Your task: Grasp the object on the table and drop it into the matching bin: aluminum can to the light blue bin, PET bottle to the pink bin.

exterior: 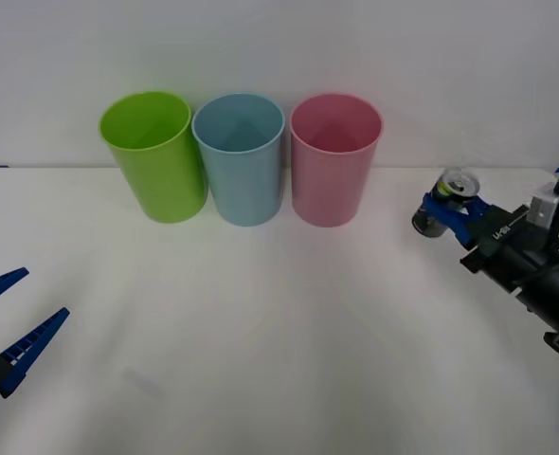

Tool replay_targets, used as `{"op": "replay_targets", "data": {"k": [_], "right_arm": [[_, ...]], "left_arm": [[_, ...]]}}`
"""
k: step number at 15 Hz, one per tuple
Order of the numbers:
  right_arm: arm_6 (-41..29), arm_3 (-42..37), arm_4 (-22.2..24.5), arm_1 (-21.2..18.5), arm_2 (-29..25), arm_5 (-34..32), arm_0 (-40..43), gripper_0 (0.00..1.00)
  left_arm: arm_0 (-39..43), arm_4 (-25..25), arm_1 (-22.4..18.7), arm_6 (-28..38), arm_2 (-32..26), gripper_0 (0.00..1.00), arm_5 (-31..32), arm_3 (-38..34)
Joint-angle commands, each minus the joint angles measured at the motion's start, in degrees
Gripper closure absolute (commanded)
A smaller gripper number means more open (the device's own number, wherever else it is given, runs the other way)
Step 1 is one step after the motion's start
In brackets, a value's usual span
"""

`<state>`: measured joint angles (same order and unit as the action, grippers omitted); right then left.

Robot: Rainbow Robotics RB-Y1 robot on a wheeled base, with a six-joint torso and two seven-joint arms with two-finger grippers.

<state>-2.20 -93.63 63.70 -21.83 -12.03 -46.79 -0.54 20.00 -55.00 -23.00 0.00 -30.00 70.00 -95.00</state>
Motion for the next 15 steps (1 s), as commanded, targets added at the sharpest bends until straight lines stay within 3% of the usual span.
{"op": "replay_targets", "data": {"k": [1,7,11,15], "right_arm": [[-4.13,-1.12,-0.51,-1.81,1.4,-0.49,-1.84,1.0],[-6.94,-0.94,-0.51,-4.09,4.12,-0.49,-9.75,1.0],[-12.39,-0.41,-0.51,-5.06,5.88,-0.49,-13.26,1.0],[-11.33,5.48,-0.51,-5.24,8.69,-1.37,-19.5,1.0]], "left_arm": [[0.0,0.0,0.0,0.0,0.0,0.0,0.0,0.0],[0.0,0.0,0.0,0.0,0.0,0.0,0.0,0.0],[0.0,0.0,0.0,0.0,0.0,0.0,0.0,0.0],[0.0,0.0,0.0,0.0,0.0,0.0,0.0,0.0]]}}
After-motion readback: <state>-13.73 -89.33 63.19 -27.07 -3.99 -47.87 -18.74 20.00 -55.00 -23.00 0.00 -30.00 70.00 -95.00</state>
